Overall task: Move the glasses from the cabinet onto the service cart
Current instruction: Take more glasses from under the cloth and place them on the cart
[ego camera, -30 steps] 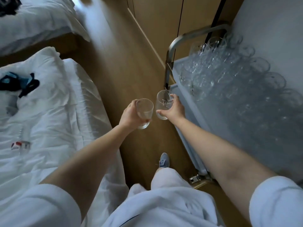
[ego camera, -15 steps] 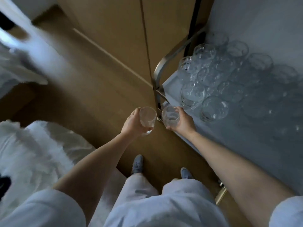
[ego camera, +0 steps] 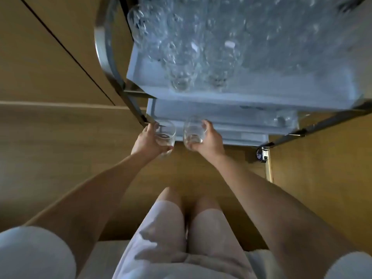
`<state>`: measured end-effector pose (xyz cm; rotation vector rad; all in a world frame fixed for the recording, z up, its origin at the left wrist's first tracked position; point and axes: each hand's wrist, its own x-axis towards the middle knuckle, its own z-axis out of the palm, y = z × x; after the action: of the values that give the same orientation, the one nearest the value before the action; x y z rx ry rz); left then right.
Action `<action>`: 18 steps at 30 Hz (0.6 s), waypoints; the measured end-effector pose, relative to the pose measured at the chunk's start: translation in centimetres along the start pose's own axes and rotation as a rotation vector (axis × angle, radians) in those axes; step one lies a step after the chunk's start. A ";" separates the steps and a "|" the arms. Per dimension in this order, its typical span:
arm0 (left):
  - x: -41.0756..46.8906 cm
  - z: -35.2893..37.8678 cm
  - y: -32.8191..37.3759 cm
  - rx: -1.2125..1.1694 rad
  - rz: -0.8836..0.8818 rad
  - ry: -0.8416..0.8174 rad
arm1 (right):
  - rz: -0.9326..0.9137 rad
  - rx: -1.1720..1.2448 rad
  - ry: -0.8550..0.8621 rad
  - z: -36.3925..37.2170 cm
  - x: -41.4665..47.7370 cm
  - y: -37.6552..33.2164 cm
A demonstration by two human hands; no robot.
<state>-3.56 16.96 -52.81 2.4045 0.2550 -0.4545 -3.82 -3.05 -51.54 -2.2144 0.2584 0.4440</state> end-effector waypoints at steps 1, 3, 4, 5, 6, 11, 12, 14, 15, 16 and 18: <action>0.7 1.1 -0.4 -0.014 0.027 0.010 | -0.008 0.009 0.050 0.4 0.5 1.3; 1.1 3.3 -1.5 -0.031 0.082 0.028 | -0.017 0.017 0.136 1.3 0.2 4.0; 1.1 3.9 -1.8 -0.044 0.106 0.036 | -0.020 0.025 0.179 1.6 -0.1 4.9; 0.8 4.7 -2.4 -0.053 0.134 0.046 | -0.020 0.030 0.227 2.0 -0.9 6.3; 0.5 5.1 -2.7 -0.063 0.160 0.066 | -0.025 0.044 0.273 2.3 -1.6 7.4; -2.7 4.4 -4.1 -0.131 0.263 0.176 | -0.032 0.151 0.450 4.6 -5.9 10.5; -3.8 4.0 -4.2 -0.146 0.275 0.190 | -0.015 0.190 0.473 5.2 -6.9 10.6; -5.2 3.4 -4.3 -0.164 0.271 0.210 | -0.009 0.227 0.496 5.8 -8.1 10.7; -5.9 3.2 -4.3 -0.160 0.266 0.217 | -0.022 0.229 0.495 5.9 -8.6 10.5; -6.3 3.0 -4.3 -0.152 0.260 0.219 | -0.043 0.221 0.486 6.0 -8.8 10.2; -6.2 3.0 -3.9 -0.152 0.258 0.225 | -0.090 0.202 0.459 5.9 -8.0 9.5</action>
<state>-11.22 17.59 -54.86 2.2963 0.0714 -0.0452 -15.63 -4.17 -58.50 -2.0936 0.4234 -0.1422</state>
